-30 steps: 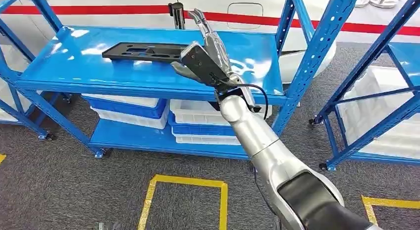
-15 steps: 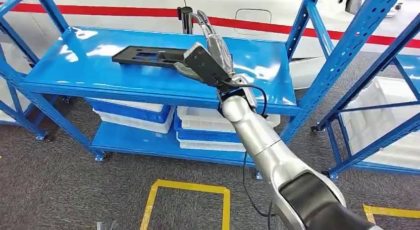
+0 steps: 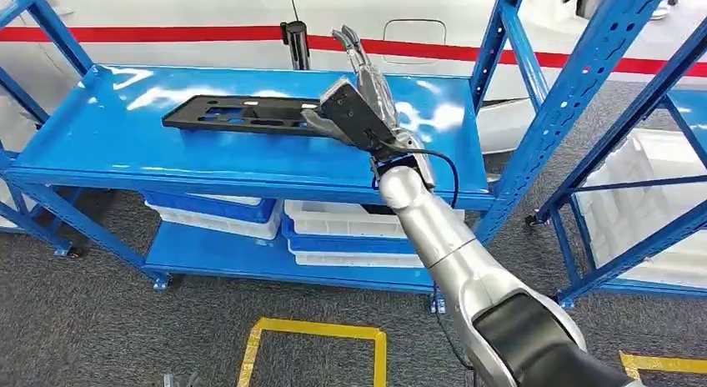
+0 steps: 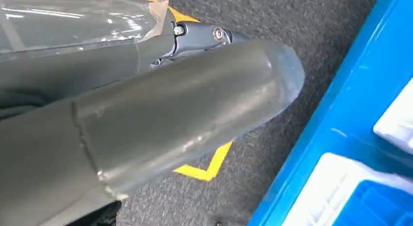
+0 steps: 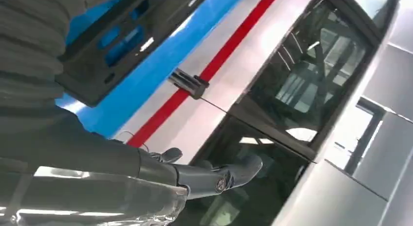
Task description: Take the parts from the cabinet and place them on the table.
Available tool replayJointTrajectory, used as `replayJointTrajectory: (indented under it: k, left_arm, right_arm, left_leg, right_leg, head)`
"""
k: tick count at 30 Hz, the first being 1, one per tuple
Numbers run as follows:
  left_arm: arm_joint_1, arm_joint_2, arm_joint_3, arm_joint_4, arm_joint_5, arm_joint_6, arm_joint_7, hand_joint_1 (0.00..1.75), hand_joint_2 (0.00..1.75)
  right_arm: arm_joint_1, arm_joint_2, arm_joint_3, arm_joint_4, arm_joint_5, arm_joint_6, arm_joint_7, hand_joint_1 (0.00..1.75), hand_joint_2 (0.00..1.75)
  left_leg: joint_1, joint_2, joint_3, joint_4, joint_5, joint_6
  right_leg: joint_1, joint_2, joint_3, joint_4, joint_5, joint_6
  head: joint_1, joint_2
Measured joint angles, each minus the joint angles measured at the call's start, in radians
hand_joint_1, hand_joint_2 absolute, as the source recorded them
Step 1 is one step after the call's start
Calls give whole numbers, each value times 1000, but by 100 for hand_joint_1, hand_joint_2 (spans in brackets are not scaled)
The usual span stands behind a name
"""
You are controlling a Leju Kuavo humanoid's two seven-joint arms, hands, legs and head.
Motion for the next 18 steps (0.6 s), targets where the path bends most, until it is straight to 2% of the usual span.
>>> replayJointTrajectory:
  k: [2, 3, 4, 5, 6, 7, 8, 9, 10, 12, 13, 14, 15, 16, 18]
  left_arm:
    - [-1, 1, -2, 0, 0, 0, 0, 0, 0]
    - [-1, 1, -3, 0, 0, 0, 1, 0, 0]
    - [-2, 4, -3, 0, 0, 0, 3, 0, 0]
    - [-4, 3, -3, 0, 0, 0, 4, 0, 0]
    - [-4, 1, -5, 0, 0, 0, 5, 0, 0]
    - [-4, 1, -6, 0, 0, -1, 6, 0, 0]
    - [-4, 1, -7, -1, 0, -2, 6, 0, 0]
    - [-4, 1, -9, -1, 2, -2, 6, 0, 0]
    - [-8, 1, -11, -1, 2, -2, 6, 0, 0]
    - [-13, -1, -13, -1, 2, -3, 7, 0, 0]
    - [-12, -1, -13, -1, 2, -3, 7, 0, 0]
    - [-11, -1, -13, -1, 2, -3, 8, 0, 0]
    - [-10, -1, -13, -1, 2, -3, 8, 0, 0]
    - [-10, -1, -13, -1, 2, -3, 8, 0, 0]
    - [-11, -1, -14, -1, 2, -3, 9, 0, 0]
  right_arm:
    - [2, 0, 0, -3, 2, -3, 1, 0, 175]
    - [2, 0, 0, -7, 3, -5, 3, 0, 175]
    - [2, -2, 0, -7, 5, -6, 4, 0, 175]
    - [2, -3, 0, -10, 6, -6, 6, 0, 175]
    - [5, -3, 0, -12, 5, -6, 12, 0, 175]
    - [8, -3, 0, -15, 6, -6, 12, 0, 175]
    - [7, -5, -1, -21, 6, -6, 14, 0, 175]
    - [7, -6, -2, -22, 8, -6, 14, 0, 175]
    - [4, -7, -2, -23, 10, -6, 14, 0, 175]
    - [7, -11, -4, -23, 11, -6, 15, 0, 175]
    - [12, -13, -4, -23, 12, -6, 15, 0, 175]
    - [17, -16, -5, -23, 13, -6, 15, 0, 175]
    - [19, -17, -6, -23, 14, -6, 16, 0, 175]
    - [20, -18, -7, -23, 15, -6, 16, 0, 175]
    - [18, -18, -7, -23, 16, -6, 16, 0, 175]
  left_leg:
    - [-2, 0, 57, -171, 120, 15]
    - [-7, 0, 86, -255, 180, 28]
    - [-14, 2, 87, -261, 160, 33]
    - [-19, -1, 95, -273, 152, 36]
    - [-21, -1, 104, -277, 161, 45]
    - [-23, 0, 110, -286, 162, 50]
    - [-18, -2, 128, -295, 164, 54]
    - [-13, 0, 144, -305, 164, 56]
    - [-14, -1, 151, -309, 160, 62]
    - [-13, -2, 158, -310, 150, 68]
    - [-13, -4, 163, -309, 143, 68]
    - [-13, -7, 169, -309, 137, 66]
    - [-13, -8, 178, -309, 130, 64]
    - [-13, -10, 189, -309, 121, 60]
    - [-12, -11, 215, -309, 100, 50]
  right_leg:
    - [2, 2, 25, 0, -17, 5]
    - [2, 2, 34, -2, -26, 7]
    - [7, 3, 40, -4, -31, 13]
    - [3, 4, 39, -10, -33, 18]
    - [3, 4, 44, -16, -33, 25]
    - [12, 4, 51, -2, -23, 38]
    - [13, 4, 53, 0, -24, 38]
    - [9, 3, 30, 32, -32, 43]
    - [10, 2, 2, 88, -36, 44]
    - [6, 2, -104, 248, -89, 41]
    - [6, 2, -148, 304, -120, 37]
    - [5, 2, -173, 318, -126, 42]
    - [3, 2, -174, 290, -108, 52]
    - [-1, 1, -156, 224, -68, 67]
    - [-8, -4, -79, 21, 50, 95]
  head:
    - [0, 0]
    - [0, 0]
    - [2, 0]
    - [0, 0]
    - [0, 0]
    - [0, 0]
    - [1, 0]
    - [2, 0]
    - [0, 0]
    - [1, 0]
    - [2, 0]
    - [2, 0]
    - [2, 0]
    - [2, 0]
    - [2, 0]
